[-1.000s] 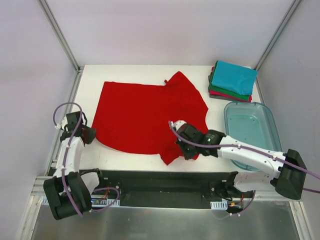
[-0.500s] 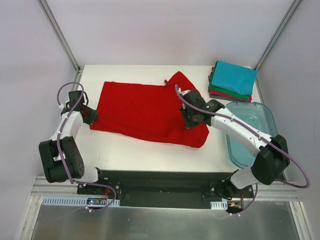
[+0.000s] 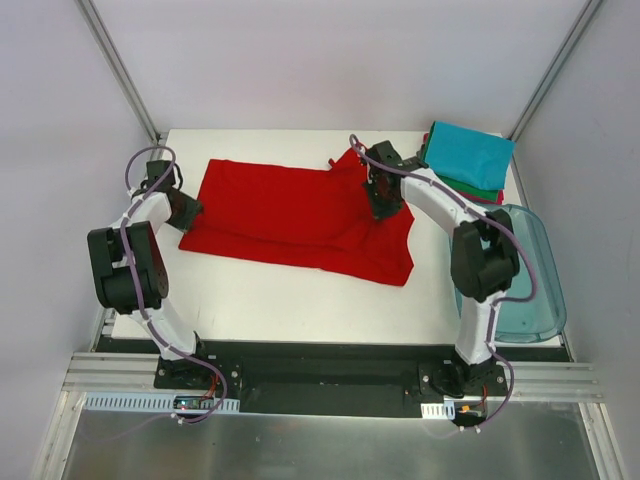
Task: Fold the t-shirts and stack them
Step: Fold the flattened tshirt in 1/3 of the way
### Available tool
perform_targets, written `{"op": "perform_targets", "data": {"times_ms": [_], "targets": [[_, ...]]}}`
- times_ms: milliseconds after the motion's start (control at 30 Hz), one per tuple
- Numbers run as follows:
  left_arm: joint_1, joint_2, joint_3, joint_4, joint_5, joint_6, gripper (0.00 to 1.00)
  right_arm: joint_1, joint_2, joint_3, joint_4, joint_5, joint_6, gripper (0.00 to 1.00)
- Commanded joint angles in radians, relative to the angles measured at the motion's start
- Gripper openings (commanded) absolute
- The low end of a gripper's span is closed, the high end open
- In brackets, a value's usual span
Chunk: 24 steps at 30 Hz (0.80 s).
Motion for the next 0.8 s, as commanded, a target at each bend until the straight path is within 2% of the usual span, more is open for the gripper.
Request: {"op": "perform_targets", "data": {"times_ms": [0, 33, 67, 133, 267, 333, 400, 533, 633, 767], "targets": [[-0.007, 0.021, 0.061, 0.003, -0.045, 0.014, 0.65, -0.039, 0.134, 0.173, 0.021, 0.125, -0.092, 0.20], [-0.009, 0.017, 0.066, 0.003, -0.042, 0.023, 0.96, -0.039, 0.162, 0.198, 0.038, 0.174, -0.121, 0.31], [-0.008, 0.011, 0.074, 0.003, -0.031, 0.035, 0.99, -0.039, 0.176, 0.224, 0.040, 0.209, -0.138, 0.44], [-0.009, -0.011, 0.081, 0.000, -0.005, 0.055, 0.99, -0.035, 0.179, 0.244, 0.024, 0.216, -0.170, 0.65], [-0.015, -0.075, 0.042, -0.002, 0.036, 0.080, 0.99, -0.013, 0.029, 0.103, 0.053, 0.227, -0.103, 0.73], [-0.021, -0.112, 0.011, -0.002, 0.044, 0.100, 0.99, -0.003, -0.078, -0.037, 0.092, 0.126, -0.027, 0.87], [-0.029, -0.144, -0.024, -0.002, 0.068, 0.112, 0.99, -0.003, -0.179, -0.191, 0.180, -0.088, 0.082, 0.97], [-0.066, -0.157, -0.055, 0.000, 0.142, 0.141, 0.99, 0.017, -0.250, -0.428, 0.507, -0.433, 0.302, 0.96], [-0.110, -0.131, -0.046, 0.001, 0.151, 0.160, 0.99, 0.046, -0.195, -0.429, 0.551, -0.427, 0.352, 0.96], [-0.113, -0.089, -0.040, 0.003, 0.153, 0.163, 0.99, 0.056, -0.120, -0.414, 0.586, -0.424, 0.406, 0.96]]}}
